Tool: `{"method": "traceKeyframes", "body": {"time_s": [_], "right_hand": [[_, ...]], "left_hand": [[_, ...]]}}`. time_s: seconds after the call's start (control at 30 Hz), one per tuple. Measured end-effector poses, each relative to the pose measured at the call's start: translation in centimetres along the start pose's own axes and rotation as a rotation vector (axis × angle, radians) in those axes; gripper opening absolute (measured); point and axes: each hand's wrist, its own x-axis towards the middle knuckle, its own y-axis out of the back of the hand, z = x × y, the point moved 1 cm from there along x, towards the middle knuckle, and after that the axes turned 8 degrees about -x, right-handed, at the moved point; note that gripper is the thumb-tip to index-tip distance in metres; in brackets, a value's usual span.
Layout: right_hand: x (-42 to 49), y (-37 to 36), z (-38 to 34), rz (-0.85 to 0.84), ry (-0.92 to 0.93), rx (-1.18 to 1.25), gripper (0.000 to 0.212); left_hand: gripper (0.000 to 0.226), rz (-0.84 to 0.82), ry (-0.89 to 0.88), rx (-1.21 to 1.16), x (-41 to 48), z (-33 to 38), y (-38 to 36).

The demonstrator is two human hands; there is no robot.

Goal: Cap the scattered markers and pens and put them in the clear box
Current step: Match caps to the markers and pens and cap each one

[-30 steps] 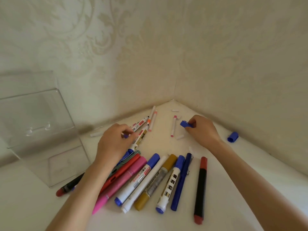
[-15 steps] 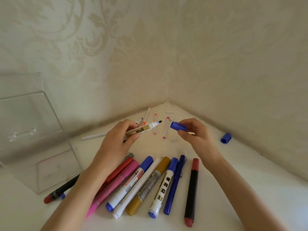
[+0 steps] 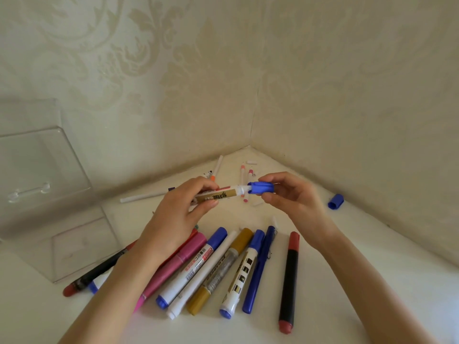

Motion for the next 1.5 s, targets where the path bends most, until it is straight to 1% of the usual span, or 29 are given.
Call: {"method": "traceKeyframes", "body": {"time_s": [0.1,0.17,0.23,0.3,0.33,0.43,0.5,0.6,0.73,0.83,0.93,1.1,1.2,1.3,1.4,1.5], "right_hand": [[-0.2,0.0,-0.5,-0.030,0.055,-0.073,0.032],[-0.3,0.3,-0.9,-0.022,0.095,-0.113,0.034],[-0.4,0.7,-1.1,-0.009,0.127,-0.162,0.036],[-0.3,1.2,-1.2,-0.004,0.142,-0.206,0.036],[-0.3,1.4,-1.3,0.003,0.141,-0.197,0.036],[-0.1,2.4,-1.4,0.057,0.107,-0.069,0.034],[-0.1,2.7,-1.3,0.064,0.098,-0.044,0.034],[-0.2,2.2,-1.2,0.011,0.112,-0.078,0.033],[-0.3,1.6,-1.3,-0.050,0.143,-0.167,0.033],[-0.3,1.3,-1.1,-0.070,0.121,-0.142,0.033],[-0.3,0.9,-1.0,-0.059,0.095,-0.082,0.033],[-0.3,1.4,-1.5,-0.020,0.103,0.006,0.032],[-0.4,1.2,-1.6,-0.065,0.119,-0.051,0.032],[-0.5,0.4,-1.6,-0.096,0.125,-0.126,0.031],[-0.6,0.0,-1.5,-0.073,0.112,-0.120,0.030],[-0.6,-0.3,-1.3,-0.057,0.088,-0.084,0.031]], "left_hand": [[0.020,-0.040,-0.025,0.029,-0.1,0.1,0.1],[0.022,-0.073,-0.044,0.028,-0.2,0.4,0.2],[0.026,-0.140,-0.051,0.056,-0.2,0.8,-0.1],[0.025,-0.177,-0.052,0.062,-0.2,1.0,-0.4],[0.025,-0.173,-0.054,0.057,-0.2,1.0,-0.5],[0.028,-0.125,-0.064,0.034,-0.1,0.9,-0.1],[0.027,-0.112,-0.067,0.014,-0.1,1.0,0.1],[0.023,-0.141,-0.068,0.035,-0.2,1.1,-0.1],[0.023,-0.137,-0.062,0.019,-0.3,1.2,-0.1],[0.026,-0.127,-0.050,-0.008,-0.3,1.2,0.0],[0.033,-0.108,-0.032,-0.005,-0.4,1.2,-0.1],[0.026,-0.075,-0.061,-0.040,-0.3,1.4,0.1],[0.031,-0.096,-0.064,-0.017,-0.3,1.3,0.0],[0.030,-0.100,-0.069,-0.003,-0.4,1.1,-0.2],[0.032,-0.070,-0.086,0.048,-0.5,0.9,-0.4],[0.037,-0.050,-0.152,0.107,-0.4,0.5,-0.5]]}}
